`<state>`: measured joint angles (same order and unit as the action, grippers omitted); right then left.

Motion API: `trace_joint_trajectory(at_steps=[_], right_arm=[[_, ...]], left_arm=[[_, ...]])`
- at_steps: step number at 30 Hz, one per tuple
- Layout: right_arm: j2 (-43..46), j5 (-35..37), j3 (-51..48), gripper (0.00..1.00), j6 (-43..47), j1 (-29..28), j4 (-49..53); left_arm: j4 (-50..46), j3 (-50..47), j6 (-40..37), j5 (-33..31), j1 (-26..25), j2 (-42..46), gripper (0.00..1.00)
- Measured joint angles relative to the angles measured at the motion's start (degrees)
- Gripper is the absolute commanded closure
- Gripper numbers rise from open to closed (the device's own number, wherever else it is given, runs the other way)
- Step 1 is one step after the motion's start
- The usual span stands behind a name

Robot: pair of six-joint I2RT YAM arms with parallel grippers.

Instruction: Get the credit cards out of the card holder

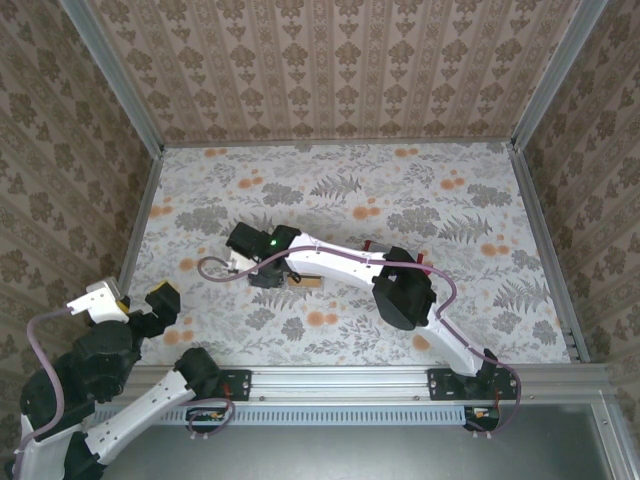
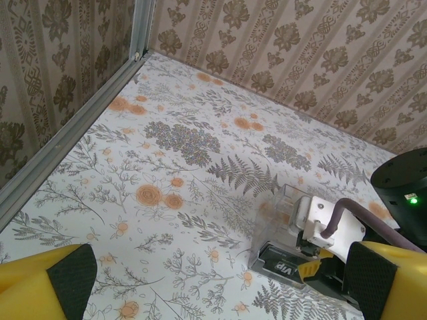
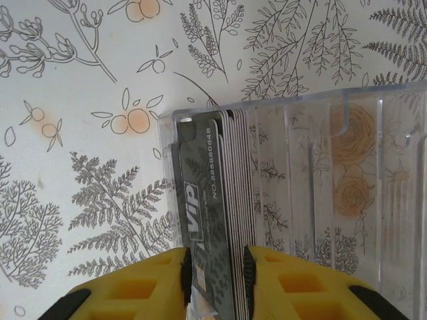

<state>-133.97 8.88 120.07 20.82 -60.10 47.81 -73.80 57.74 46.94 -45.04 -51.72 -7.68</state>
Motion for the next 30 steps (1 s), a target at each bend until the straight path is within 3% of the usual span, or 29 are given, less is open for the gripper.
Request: trace_joint_trajectory(at_steps=[12,22,30], right_arm=[[15.21,-1.31,-19.26,0.65,-8.0,4.24,-12.09],[31.54,-3.61,-39.76,0.64,-21.42,12.68,-25.05],[46.62,-8.37,-55.93,0.62,-34.95,22.67,-32.76]], left_arm=[[1.9,-1.86,-0.07,0.31,-0.48,-0.11,0.0],[8.11,-3.96,-1.16,4.83,-0.48,-6.1,0.0],[16.94,-7.23,-2.16,10.45,-0.48,-14.62,0.0]])
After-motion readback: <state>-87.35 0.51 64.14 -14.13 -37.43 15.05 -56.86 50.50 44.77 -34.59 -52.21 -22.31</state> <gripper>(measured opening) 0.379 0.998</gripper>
